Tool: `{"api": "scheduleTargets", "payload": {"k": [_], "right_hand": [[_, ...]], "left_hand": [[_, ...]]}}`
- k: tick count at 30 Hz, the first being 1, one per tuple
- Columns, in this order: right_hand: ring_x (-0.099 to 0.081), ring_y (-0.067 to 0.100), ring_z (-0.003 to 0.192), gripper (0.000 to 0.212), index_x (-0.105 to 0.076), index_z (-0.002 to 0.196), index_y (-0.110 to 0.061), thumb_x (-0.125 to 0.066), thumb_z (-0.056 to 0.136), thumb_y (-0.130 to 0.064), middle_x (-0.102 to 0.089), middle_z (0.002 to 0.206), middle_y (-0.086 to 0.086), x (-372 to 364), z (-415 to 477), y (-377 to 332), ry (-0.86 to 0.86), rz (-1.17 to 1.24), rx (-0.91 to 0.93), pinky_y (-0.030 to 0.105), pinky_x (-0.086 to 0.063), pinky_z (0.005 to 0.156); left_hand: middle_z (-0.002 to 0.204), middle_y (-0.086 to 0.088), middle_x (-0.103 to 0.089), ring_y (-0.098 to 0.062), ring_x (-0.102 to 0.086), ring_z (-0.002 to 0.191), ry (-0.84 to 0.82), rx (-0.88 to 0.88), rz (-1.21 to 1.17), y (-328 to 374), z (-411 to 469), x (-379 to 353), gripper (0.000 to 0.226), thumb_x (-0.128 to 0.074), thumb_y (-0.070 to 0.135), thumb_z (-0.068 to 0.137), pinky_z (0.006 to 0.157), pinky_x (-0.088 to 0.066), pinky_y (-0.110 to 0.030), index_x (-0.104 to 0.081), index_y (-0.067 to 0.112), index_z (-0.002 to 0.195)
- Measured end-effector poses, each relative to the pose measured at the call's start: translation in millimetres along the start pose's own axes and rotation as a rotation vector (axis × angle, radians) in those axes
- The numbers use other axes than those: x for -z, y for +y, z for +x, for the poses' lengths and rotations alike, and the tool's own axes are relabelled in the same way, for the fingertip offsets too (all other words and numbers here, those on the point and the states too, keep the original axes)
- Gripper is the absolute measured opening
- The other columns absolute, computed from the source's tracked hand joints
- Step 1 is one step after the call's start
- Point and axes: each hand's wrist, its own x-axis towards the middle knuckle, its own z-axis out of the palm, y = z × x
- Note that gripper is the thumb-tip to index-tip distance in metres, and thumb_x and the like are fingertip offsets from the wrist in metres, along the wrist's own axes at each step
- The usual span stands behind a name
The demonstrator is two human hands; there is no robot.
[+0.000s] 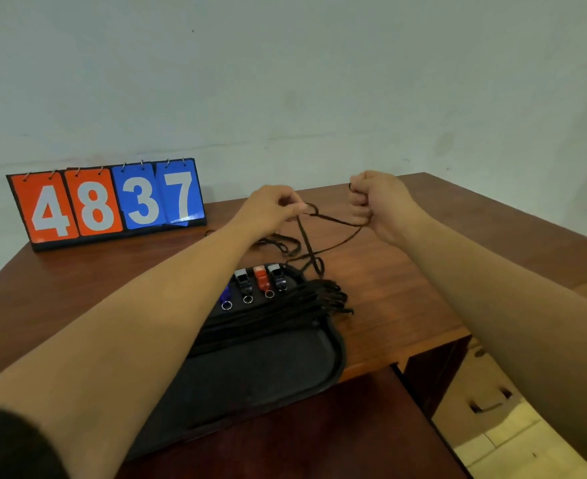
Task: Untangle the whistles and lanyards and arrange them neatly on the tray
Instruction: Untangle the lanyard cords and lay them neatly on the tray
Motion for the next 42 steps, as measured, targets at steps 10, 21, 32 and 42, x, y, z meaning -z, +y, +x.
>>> {"api": "scheduleTargets", "payload": {"k": [10, 21, 32, 42], "right_hand": [[-0.061, 0.030, 0.104, 0.038, -0.053, 0.126, -0.010, -0.054, 0.099, -0.037, -0.064, 0.118, 0.011, 49.3, 2.6, 35.0, -0.092, -1.410, 0.055, 0.038, -0.050, 0.084], [-0.043, 0.010, 0.053, 0.011, -0.063, 0.095, -0.005, -0.053, 0.100, -0.008, -0.058, 0.074, 0.007, 33.9, -11.7, -13.7, 0.089, 0.013, 0.222, 0.025, -0.037, 0.053], [-0.033, 0.011, 0.050, 0.012, -0.056, 0.098, -0.002, -0.044, 0.101, -0.003, -0.050, 0.073, 0.006, 37.4, -42.3, -64.1, 0.092, 0.544, 0.124, 0.022, -0.029, 0.046], [-0.048, 0.015, 0.054, 0.011, -0.060, 0.100, 0.004, -0.049, 0.099, 0.001, -0.057, 0.071, 0.013, 3.2, -85.3, -44.6, -0.093, -0.016, -0.020, 0.024, -0.043, 0.048]], "left_hand": [[0.116, -0.003, -0.066, -0.018, -0.058, 0.110, 0.156, -0.042, 0.146, 15.4, 28.8, -17.6, 0.015, -0.060, 0.017, 0.096, 0.087, -0.039, -0.022, -0.067, 0.013, 0.108], [0.143, 0.012, -0.050, -0.007, -0.045, 0.129, -0.234, -0.059, -0.141, 56.5, 6.9, -43.7, 0.060, -0.057, 0.060, 0.089, 0.102, -0.034, -0.027, -0.048, 0.032, 0.141], [0.072, 0.001, -0.068, -0.011, -0.067, 0.071, -0.253, -0.067, -0.475, 95.6, -33.6, -19.2, 0.015, -0.054, 0.018, 0.100, 0.068, -0.046, -0.025, -0.069, 0.015, 0.099], [0.085, -0.003, -0.077, -0.005, -0.066, 0.069, -0.197, -0.085, -0.381, 110.9, -100.4, 38.8, 0.017, -0.054, 0.022, 0.100, 0.067, -0.050, -0.021, -0.068, 0.012, 0.099]]}}
